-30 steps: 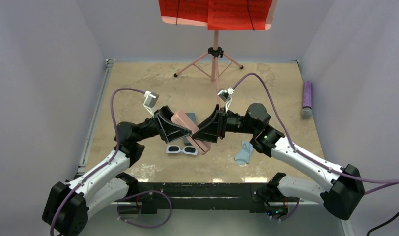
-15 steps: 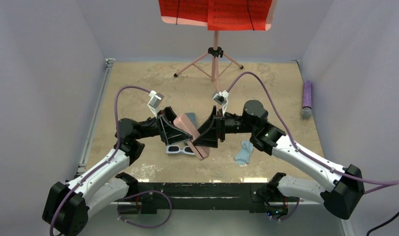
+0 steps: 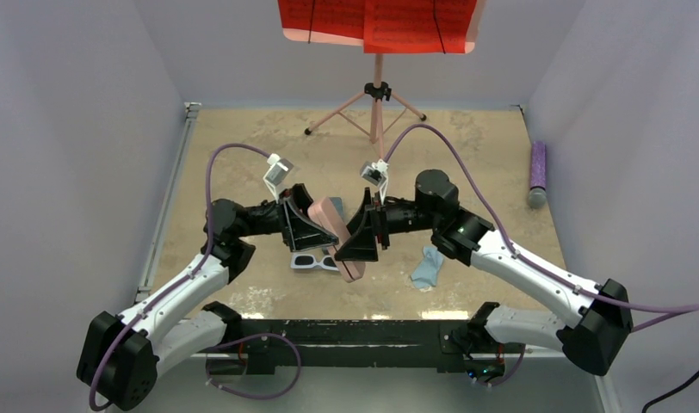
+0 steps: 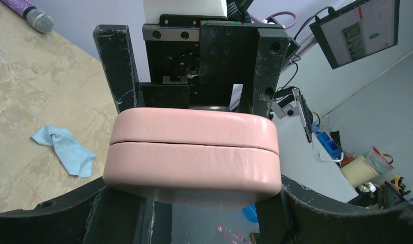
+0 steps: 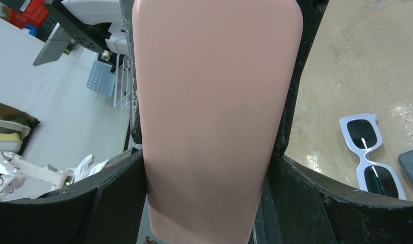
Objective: Organize the sunglasses
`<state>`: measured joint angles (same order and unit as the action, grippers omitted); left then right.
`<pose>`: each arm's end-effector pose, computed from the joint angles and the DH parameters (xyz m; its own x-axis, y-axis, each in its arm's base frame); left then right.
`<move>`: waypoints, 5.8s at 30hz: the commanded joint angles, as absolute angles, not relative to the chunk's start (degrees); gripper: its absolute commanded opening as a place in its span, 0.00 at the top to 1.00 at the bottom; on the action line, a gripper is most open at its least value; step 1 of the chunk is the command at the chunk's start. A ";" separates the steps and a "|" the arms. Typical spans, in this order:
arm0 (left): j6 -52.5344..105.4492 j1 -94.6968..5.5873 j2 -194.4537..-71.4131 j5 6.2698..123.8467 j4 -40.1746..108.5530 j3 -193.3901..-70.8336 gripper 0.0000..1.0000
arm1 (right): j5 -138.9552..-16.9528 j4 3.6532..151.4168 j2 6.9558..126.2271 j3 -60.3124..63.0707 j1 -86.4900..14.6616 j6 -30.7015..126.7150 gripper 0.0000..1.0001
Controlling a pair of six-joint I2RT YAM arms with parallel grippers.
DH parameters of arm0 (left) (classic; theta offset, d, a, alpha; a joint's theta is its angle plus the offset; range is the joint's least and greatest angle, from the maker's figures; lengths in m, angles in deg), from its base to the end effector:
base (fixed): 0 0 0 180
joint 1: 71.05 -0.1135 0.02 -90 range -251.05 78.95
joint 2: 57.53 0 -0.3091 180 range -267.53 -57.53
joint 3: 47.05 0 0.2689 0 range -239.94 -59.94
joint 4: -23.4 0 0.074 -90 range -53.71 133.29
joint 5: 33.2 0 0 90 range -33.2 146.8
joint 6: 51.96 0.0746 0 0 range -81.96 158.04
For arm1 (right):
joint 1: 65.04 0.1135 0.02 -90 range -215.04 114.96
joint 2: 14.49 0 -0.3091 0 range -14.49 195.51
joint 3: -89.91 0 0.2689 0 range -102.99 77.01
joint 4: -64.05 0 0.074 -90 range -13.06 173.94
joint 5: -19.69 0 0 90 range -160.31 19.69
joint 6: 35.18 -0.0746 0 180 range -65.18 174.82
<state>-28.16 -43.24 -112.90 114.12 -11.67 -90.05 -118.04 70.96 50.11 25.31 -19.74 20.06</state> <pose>0.1586 -0.1546 0.3543 -0.7211 -0.1782 -0.6695 0.6911 -0.1182 -0.7130 0.1574 0.2376 0.3778 -0.6367 -0.0982 -0.7648 -0.7690 0.0085 0.6391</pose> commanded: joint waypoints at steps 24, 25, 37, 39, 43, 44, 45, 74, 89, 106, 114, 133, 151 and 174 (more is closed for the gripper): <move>-17.11 -42.98 -108.91 114.98 2.21 -96.47 1.00 | -117.86 72.14 48.82 23.34 -19.07 23.00 0.19; -16.89 -42.98 -109.03 115.02 2.61 -96.54 1.00 | -117.86 72.26 48.83 23.32 -19.07 23.00 0.19; -12.98 -42.98 -109.28 114.52 8.69 -97.31 1.00 | -118.39 72.59 48.25 22.87 -19.04 22.58 0.29; -12.22 -42.97 -109.61 114.63 9.74 -97.38 1.00 | -118.94 72.18 48.19 23.00 -19.03 22.43 0.37; -11.62 -42.98 -109.66 116.45 10.25 -97.54 0.76 | -119.26 70.53 47.50 23.68 -19.05 20.68 0.58; -11.62 -42.98 -109.36 116.72 10.11 -97.32 0.38 | -118.48 70.05 47.04 24.01 -19.14 20.02 0.61; -11.62 -42.94 -108.53 116.63 9.89 -96.80 0.05 | -117.60 69.69 46.57 24.37 -19.11 19.23 0.63; -23.46 -42.93 -112.05 115.91 -10.15 -91.98 0.63 | -118.32 59.38 45.95 26.78 -19.04 13.60 0.95; 3.75 -43.97 -106.22 109.79 20.72 -88.13 1.00 | -124.44 49.50 39.87 30.87 -19.07 6.65 1.00; -6.08 -44.87 -110.08 89.89 38.18 -91.86 1.00 | -113.09 50.14 35.28 34.27 -19.05 9.02 1.00; -8.68 -44.82 -108.99 94.44 30.18 -90.04 0.96 | -109.31 52.22 36.28 34.75 -19.11 8.51 1.00; 1.06 -44.77 -97.54 89.21 49.54 -93.53 0.01 | -113.13 72.41 32.12 34.58 -19.56 18.22 1.00; 2.73 -44.25 -101.87 99.61 39.72 -94.14 0.51 | -119.00 67.67 36.55 35.07 -23.24 9.80 1.00; -10.61 -59.00 -110.95 63.93 52.42 -93.05 1.00 | -67.18 85.02 29.23 34.34 -27.07 17.48 0.08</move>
<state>-5.56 -52.07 -108.81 69.51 54.16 -93.42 -82.69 79.84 31.33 35.17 -26.98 14.09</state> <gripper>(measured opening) 0.093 0.908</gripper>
